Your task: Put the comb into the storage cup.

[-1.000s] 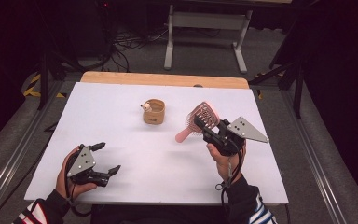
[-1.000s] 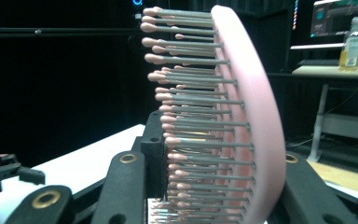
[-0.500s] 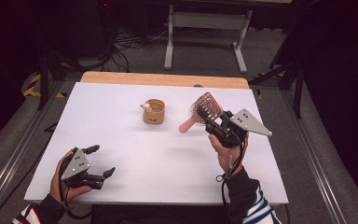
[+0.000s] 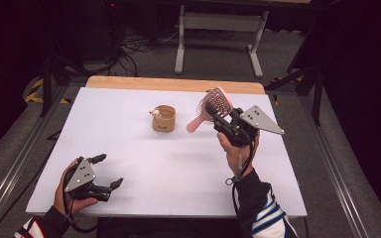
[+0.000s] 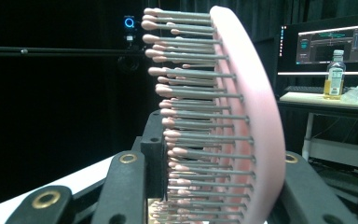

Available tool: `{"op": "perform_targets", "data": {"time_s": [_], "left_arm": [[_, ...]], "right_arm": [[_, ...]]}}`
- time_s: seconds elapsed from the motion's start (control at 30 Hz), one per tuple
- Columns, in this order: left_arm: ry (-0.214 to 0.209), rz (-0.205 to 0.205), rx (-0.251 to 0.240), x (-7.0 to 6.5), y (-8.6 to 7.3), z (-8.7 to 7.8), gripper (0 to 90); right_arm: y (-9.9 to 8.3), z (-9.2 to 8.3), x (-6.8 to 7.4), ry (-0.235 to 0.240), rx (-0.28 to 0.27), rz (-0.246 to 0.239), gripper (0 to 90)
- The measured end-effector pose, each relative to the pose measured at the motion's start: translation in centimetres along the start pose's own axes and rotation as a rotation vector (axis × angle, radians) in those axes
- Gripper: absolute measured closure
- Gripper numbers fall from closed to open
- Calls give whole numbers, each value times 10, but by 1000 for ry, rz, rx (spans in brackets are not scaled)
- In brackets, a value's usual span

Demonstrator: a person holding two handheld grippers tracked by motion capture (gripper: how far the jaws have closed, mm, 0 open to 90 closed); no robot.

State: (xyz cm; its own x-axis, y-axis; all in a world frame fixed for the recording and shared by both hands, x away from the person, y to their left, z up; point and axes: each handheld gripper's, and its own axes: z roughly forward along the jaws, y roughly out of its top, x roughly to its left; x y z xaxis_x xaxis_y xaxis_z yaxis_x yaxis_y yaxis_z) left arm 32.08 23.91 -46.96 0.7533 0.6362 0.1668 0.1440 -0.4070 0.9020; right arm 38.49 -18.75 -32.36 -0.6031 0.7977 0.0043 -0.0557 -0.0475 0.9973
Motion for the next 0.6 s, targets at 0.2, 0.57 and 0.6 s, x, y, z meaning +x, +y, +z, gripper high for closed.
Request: {"op": "perform_targets", "data": {"time_s": [0.2,0.57,0.6], "left_arm": [[5,-13,-19,1,0,-2,62],[-2,-20,-29,-1,0,-1,64],[0,-18,-27,-1,1,-1,64]], "right_arm": [[4,11,0,6,-5,21,632],[8,30,2,1,-11,23,632],[9,34,2,-1,-14,28,633]]}}
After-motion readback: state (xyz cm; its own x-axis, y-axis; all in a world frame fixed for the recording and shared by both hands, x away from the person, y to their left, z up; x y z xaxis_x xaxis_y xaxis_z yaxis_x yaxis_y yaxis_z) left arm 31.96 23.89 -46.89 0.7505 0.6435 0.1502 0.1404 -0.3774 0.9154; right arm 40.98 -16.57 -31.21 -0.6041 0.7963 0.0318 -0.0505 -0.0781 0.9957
